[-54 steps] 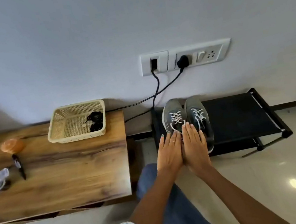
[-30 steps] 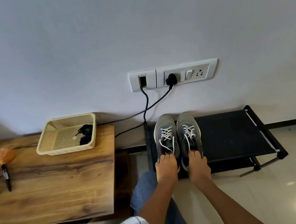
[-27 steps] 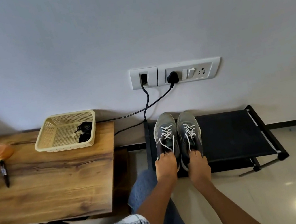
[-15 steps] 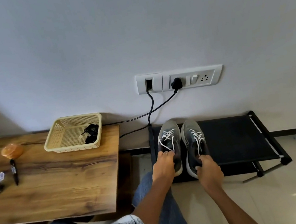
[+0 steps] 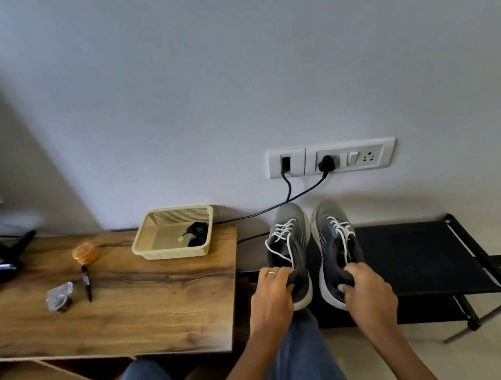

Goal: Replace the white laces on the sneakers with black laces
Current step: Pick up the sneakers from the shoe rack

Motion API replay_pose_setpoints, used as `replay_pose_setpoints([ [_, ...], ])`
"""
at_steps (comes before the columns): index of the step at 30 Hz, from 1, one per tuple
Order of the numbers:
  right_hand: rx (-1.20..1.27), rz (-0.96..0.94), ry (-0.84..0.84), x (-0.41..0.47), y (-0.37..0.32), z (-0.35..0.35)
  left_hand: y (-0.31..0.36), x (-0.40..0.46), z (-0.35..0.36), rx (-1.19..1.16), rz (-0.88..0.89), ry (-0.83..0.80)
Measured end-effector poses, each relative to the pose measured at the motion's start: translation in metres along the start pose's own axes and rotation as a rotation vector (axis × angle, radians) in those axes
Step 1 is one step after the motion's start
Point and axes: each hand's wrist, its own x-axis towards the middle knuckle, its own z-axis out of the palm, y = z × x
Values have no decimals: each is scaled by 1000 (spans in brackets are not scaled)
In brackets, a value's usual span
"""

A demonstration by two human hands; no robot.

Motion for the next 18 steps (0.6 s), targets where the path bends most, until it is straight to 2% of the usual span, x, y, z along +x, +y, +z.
replay_pose_setpoints([
  [5, 49, -140, 25, -22, -43, 4, -26, -23, -39, 6, 59, 195],
  [9, 84, -271, 16, -40, -77, 19, -50, -47, -76, 24, 18, 297],
  [18, 100, -541, -154, -79, -145, 81, -119, -113, -124, 19, -330, 377],
])
